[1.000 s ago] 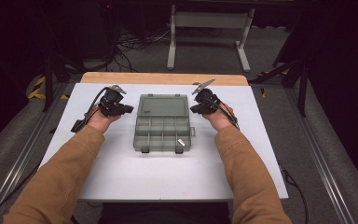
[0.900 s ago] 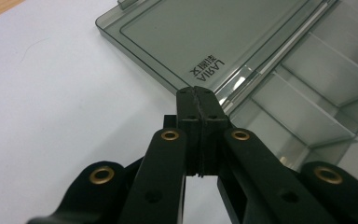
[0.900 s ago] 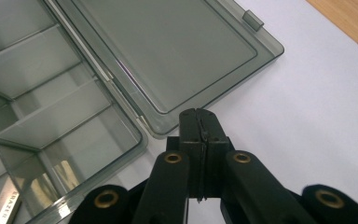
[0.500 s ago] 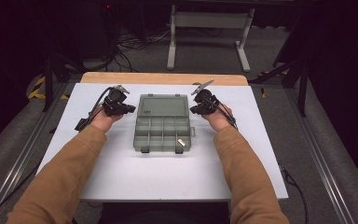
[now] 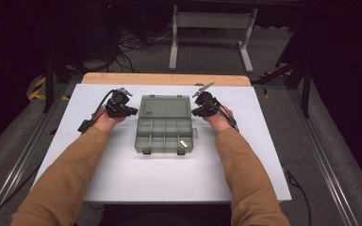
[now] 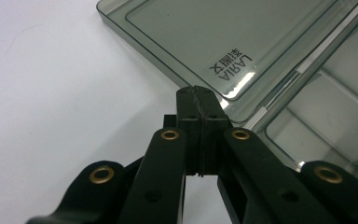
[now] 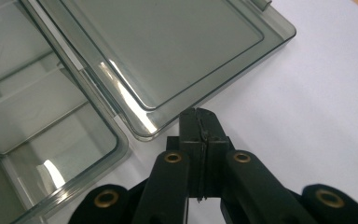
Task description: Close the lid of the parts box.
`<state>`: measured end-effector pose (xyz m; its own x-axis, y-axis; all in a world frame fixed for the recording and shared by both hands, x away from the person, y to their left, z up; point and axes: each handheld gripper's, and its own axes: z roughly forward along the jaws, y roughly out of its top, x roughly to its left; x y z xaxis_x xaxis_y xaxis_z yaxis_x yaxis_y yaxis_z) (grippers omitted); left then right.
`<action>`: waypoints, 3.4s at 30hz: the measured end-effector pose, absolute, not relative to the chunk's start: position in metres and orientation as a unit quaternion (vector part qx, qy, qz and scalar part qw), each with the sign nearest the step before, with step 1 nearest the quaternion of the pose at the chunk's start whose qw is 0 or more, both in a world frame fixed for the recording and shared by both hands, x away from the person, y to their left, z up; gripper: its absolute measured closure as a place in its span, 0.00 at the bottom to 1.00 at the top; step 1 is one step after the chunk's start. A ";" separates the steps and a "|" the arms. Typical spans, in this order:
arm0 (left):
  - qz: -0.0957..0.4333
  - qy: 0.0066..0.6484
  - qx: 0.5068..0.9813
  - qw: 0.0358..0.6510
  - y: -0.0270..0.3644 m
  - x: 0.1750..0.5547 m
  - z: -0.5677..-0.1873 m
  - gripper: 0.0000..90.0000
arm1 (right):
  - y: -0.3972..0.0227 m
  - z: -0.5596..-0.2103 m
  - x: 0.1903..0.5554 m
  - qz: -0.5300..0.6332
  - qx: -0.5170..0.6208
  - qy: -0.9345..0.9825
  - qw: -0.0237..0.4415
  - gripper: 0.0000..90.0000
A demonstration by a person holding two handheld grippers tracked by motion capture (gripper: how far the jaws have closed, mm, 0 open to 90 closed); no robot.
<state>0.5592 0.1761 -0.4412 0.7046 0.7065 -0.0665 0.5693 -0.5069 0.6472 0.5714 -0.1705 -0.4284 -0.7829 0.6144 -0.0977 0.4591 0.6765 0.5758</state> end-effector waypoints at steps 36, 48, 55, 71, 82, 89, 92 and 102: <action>0.076 0.396 0.855 0.326 0.174 0.568 -0.461 1.00 | -0.168 -0.443 0.578 0.255 0.305 0.908 0.135 1.00; 0.077 0.400 0.853 0.327 0.173 0.569 -0.461 1.00 | -0.167 -0.443 0.578 0.254 0.302 0.908 0.138 1.00; 0.085 0.399 0.853 0.327 0.170 0.569 -0.461 1.00 | -0.165 -0.443 0.579 0.256 0.303 0.906 0.146 1.00; 0.094 0.410 0.840 0.343 0.167 0.572 -0.464 1.00 | -0.165 -0.445 0.584 0.269 0.304 0.900 0.159 1.00; 0.100 0.407 0.840 0.344 0.167 0.572 -0.463 1.00 | -0.166 -0.443 0.584 0.282 0.304 0.895 0.161 1.00; 0.110 0.406 0.838 0.348 0.166 0.571 -0.461 1.00 | -0.167 -0.440 0.584 0.290 0.307 0.891 0.165 1.00; 0.116 0.404 0.838 0.349 0.166 0.570 -0.460 1.00 | -0.168 -0.439 0.584 0.295 0.306 0.890 0.166 1.00; 0.126 0.404 0.835 0.353 0.165 0.569 -0.456 1.00 | -0.169 -0.434 0.583 0.308 0.307 0.883 0.174 1.00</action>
